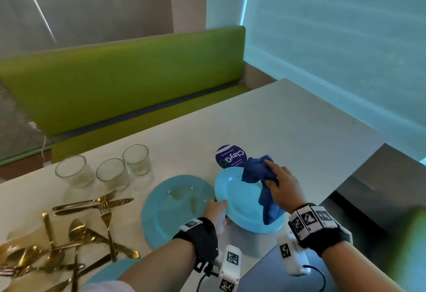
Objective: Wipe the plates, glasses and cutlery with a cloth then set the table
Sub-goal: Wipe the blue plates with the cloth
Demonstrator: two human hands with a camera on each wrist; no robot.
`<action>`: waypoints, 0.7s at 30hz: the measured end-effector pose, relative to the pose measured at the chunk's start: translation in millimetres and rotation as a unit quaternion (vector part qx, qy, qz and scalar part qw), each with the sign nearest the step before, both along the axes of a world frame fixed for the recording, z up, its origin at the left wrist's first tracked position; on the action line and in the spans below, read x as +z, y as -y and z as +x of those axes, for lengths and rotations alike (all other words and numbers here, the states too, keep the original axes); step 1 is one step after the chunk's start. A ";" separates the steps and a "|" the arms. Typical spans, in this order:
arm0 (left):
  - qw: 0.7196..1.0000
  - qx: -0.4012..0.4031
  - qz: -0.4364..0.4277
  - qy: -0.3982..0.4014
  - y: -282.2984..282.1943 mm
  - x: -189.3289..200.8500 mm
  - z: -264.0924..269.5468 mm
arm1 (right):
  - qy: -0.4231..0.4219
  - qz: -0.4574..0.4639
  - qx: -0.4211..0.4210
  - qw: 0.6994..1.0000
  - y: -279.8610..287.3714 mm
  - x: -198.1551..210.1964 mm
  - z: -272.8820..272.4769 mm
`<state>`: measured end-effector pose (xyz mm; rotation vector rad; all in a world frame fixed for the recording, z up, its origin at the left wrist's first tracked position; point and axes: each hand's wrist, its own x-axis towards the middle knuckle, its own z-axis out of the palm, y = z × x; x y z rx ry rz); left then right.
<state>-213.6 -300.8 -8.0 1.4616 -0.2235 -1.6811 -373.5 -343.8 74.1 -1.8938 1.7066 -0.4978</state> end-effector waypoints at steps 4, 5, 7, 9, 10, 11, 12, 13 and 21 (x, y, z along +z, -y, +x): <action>0.998 -0.059 0.014 0.009 6.0 -0.3 -11.0 | 0.000 0.022 0.001 1.000 1.3 -5.3 -1.8; 0.997 -0.072 0.021 0.009 7.0 -0.5 -14.4 | 0.003 0.026 -0.001 1.000 1.6 -6.1 -2.4; 0.994 -0.098 0.040 0.026 7.5 0.6 -19.4 | 0.004 0.035 -0.006 0.999 2.4 -7.9 -4.0; 0.988 -0.135 0.057 0.050 6.6 -3.5 -22.4 | -0.002 0.045 -0.006 0.999 3.1 -9.8 -5.8; 0.985 -0.154 0.057 0.058 6.2 -5.0 -22.7 | -0.005 0.048 -0.005 0.999 3.5 -10.5 -6.5; 0.980 -0.176 0.058 0.074 4.6 -3.8 -22.4 | -0.009 0.052 -0.007 0.999 4.0 -10.9 -7.3; 0.974 -0.199 0.059 0.088 3.7 -3.1 -21.8 | -0.009 0.053 -0.008 0.998 4.5 -11.4 -8.0; 0.969 -0.215 0.060 0.103 2.9 0.0 -20.5 | -0.009 0.056 -0.009 0.998 4.9 -11.7 -8.2; 0.853 -0.289 0.075 0.429 16.2 17.7 53.5 | 0.004 0.080 0.018 0.997 6.6 -11.7 10.9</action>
